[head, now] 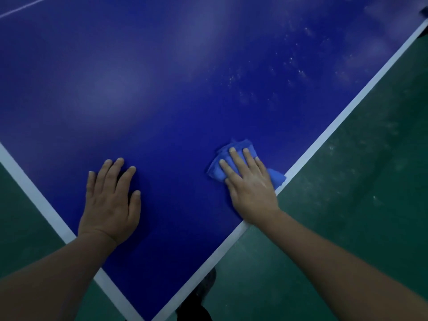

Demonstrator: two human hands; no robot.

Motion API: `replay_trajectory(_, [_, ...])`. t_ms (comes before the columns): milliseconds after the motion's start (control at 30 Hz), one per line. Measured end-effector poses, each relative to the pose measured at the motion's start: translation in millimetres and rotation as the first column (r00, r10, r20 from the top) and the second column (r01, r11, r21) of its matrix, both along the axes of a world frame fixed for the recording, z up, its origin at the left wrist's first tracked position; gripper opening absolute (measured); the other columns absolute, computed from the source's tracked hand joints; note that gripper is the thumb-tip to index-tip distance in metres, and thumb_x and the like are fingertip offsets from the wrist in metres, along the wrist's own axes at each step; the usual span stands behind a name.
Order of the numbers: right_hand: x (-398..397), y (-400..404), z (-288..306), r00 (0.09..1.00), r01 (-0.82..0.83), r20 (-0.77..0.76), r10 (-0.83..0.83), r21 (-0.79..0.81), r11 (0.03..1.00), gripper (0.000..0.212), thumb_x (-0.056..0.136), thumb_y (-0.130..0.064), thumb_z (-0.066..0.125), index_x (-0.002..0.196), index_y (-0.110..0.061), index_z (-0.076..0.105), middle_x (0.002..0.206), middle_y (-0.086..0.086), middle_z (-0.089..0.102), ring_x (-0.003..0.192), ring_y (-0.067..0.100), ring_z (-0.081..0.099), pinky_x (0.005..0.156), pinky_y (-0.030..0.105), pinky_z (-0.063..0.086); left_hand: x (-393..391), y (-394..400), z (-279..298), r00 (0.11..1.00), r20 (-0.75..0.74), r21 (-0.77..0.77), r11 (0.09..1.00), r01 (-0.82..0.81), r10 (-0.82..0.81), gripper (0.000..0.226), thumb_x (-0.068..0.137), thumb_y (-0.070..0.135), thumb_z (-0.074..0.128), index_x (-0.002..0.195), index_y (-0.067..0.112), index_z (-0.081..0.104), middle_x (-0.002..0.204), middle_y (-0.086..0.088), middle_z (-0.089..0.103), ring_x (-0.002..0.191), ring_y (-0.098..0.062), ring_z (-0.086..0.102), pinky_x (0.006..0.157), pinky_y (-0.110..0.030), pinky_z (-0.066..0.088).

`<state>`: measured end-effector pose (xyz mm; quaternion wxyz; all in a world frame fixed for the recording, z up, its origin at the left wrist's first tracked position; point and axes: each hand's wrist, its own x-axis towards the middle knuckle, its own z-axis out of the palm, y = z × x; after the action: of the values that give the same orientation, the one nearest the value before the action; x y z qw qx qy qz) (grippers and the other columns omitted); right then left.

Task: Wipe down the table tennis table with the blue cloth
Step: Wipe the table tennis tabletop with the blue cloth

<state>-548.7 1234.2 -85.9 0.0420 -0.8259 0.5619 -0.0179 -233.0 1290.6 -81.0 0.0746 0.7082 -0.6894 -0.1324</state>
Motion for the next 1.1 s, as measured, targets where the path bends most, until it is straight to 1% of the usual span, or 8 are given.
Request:
replay_trajectory(133, [-62.1, -68.3, 8.2, 0.965, 0.242, -0.091, -0.247, -0.054, 0.969, 0.047, 0.102, -0.024, 0.044, 0.147, -0.016, 0.048, 0.158, 0.015, 0.035, 0.143, 0.043, 0.033, 0.112, 0.057, 0.031, -0.4, -1.3, -0.7, 1.0, 0.006, -0.003, 1.0, 0.0, 0.0, 0.063, 0.094, 0.041, 0.027, 0.144, 0.007, 0.043, 0.157, -0.014, 0.03, 0.15, -0.03, 0.015, 0.122, -0.054, 0.005])
replay_trajectory(300, [-50.7, -92.9, 14.8, 0.739, 0.673, -0.017, -0.674, -0.036, 0.739, 0.051, 0.105, -0.032, 0.033, 0.155, -0.02, 0.034, 0.165, 0.011, 0.02, 0.15, 0.038, 0.019, 0.12, 0.053, 0.017, -2.9, -1.6, 0.6, 1.0, 0.019, 0.006, 1.0, 0.004, -0.004, 0.062, 0.094, 0.041, 0.028, 0.143, 0.007, 0.043, 0.156, -0.014, 0.031, 0.15, -0.031, 0.017, 0.122, -0.053, 0.006])
replay_trajectory(400, [12.6, -45.4, 7.9, 0.95, 0.308, -0.04, -0.309, -0.035, 0.951, 0.052, 0.099, -0.029, 0.035, 0.148, -0.018, 0.046, 0.159, 0.014, 0.034, 0.145, 0.04, 0.031, 0.114, 0.054, 0.028, -3.5, -1.8, 3.3, 1.0, 0.027, 0.01, 1.0, 0.002, -0.002, 0.062, 0.093, 0.041, 0.028, 0.143, 0.007, 0.043, 0.155, -0.015, 0.031, 0.149, -0.032, 0.018, 0.122, -0.055, 0.008])
replay_trajectory(500, [-3.6, -30.0, 10.5, 0.998, -0.012, -0.062, 0.014, 0.033, 0.999, 0.05, 0.098, -0.033, 0.035, 0.143, -0.022, 0.053, 0.157, 0.008, 0.04, 0.143, 0.038, 0.037, 0.112, 0.055, 0.031, -3.4, -2.7, 5.0, 1.0, 0.019, 0.019, 1.0, 0.001, -0.001, 0.065, 0.093, 0.043, 0.027, 0.145, 0.007, 0.043, 0.155, -0.016, 0.032, 0.149, -0.033, 0.019, 0.121, -0.057, 0.01])
replay_trajectory(733, [-76.6, -87.7, 21.2, 0.75, 0.66, -0.06, -0.659, -0.001, 0.751, 0.049, 0.105, -0.027, 0.034, 0.151, -0.015, 0.042, 0.162, 0.014, 0.027, 0.146, 0.042, 0.026, 0.117, 0.057, 0.022, -6.6, -2.1, 10.1, 0.998, 0.067, 0.075, 0.997, -0.019, 0.014, 0.067, 0.094, 0.046, 0.025, 0.15, 0.011, 0.04, 0.156, -0.016, 0.034, 0.148, -0.033, 0.022, 0.119, -0.058, 0.014])
replay_trajectory(900, [27.0, -83.6, 9.2, 0.999, 0.019, -0.028, -0.019, -0.014, 1.0, 0.053, 0.093, -0.029, 0.036, 0.142, -0.018, 0.053, 0.154, 0.014, 0.042, 0.14, 0.042, 0.039, 0.112, 0.055, 0.032, -45.2, -14.9, 17.0, 0.97, 0.119, 0.075, 0.972, -0.222, 0.212, 0.068, 0.094, 0.044, 0.021, 0.149, 0.009, 0.04, 0.158, -0.014, 0.032, 0.149, -0.03, 0.021, 0.121, -0.055, 0.011])
replay_trajectory(1000, [36.2, -113.9, 5.8, 0.908, -0.419, -0.013, 0.419, 0.022, 0.908, 0.047, 0.101, -0.033, 0.041, 0.146, -0.025, 0.049, 0.16, 0.005, 0.035, 0.146, 0.036, 0.032, 0.117, 0.052, 0.026, -86.1, -46.0, 18.7, 0.918, 0.032, 0.026, 0.918, -0.396, 0.395, 0.066, 0.096, 0.043, 0.024, 0.153, 0.011, 0.031, 0.163, -0.009, 0.02, 0.153, -0.024, 0.008, 0.123, -0.046, -0.005])
replay_trajectory(1100, [5.7, -163.2, 12.9, 0.935, -0.35, -0.049, 0.352, 0.049, 0.936, 0.046, 0.103, -0.029, 0.048, 0.149, -0.023, 0.046, 0.162, 0.006, 0.03, 0.149, 0.036, 0.027, 0.119, 0.053, 0.025, -112.9, -72.3, 14.4, 0.854, -0.015, 0.036, 0.854, -0.519, 0.519, 0.062, 0.101, 0.041, 0.025, 0.157, 0.014, 0.021, 0.166, -0.005, 0.006, 0.153, -0.021, -0.005, 0.123, -0.045, -0.008])
